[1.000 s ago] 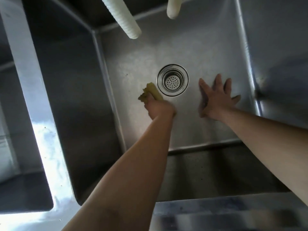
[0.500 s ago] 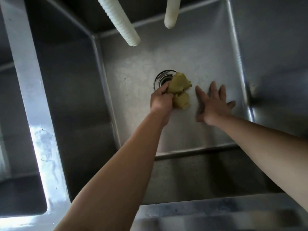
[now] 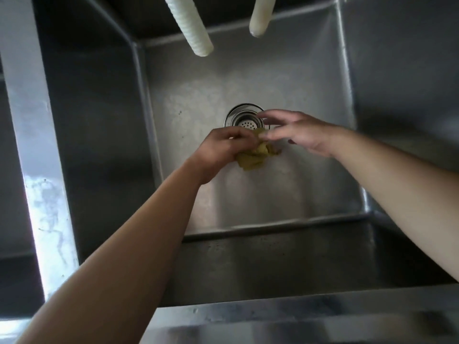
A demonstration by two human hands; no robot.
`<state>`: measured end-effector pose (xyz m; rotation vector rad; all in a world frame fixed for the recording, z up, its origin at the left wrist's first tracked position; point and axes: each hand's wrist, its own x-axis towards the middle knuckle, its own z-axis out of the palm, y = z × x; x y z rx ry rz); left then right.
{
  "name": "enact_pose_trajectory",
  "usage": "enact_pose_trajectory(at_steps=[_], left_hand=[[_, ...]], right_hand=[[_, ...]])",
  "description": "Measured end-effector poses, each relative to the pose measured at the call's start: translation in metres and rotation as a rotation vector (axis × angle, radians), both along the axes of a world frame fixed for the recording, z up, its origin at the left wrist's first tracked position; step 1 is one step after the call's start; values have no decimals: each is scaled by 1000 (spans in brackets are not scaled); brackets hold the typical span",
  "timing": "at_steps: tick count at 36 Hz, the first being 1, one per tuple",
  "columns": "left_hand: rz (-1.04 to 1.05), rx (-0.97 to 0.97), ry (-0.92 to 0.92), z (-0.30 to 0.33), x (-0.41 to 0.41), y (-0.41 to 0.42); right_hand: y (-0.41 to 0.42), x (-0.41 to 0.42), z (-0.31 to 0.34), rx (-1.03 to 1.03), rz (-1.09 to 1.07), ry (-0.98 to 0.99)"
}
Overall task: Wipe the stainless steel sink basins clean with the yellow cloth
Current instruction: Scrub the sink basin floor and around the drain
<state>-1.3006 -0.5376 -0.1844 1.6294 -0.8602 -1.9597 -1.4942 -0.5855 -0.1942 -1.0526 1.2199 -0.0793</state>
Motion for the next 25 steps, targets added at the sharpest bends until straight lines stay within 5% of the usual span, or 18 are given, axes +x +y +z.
enact_pose_trajectory(at_steps=[5, 15, 21, 25], left_hand=[[-97, -147, -94, 4, 11, -16], [137, -1, -22, -9, 18, -34], [124, -134, -43, -8, 16, -39], [71, -177, -17, -4, 15, -44]], right_hand=[[-17, 13, 2, -34, 245, 8], [-25, 15, 4, -130, -110, -21], [-32, 13, 8, 208, -224, -172], [-40, 9, 6, 286, -23, -105]])
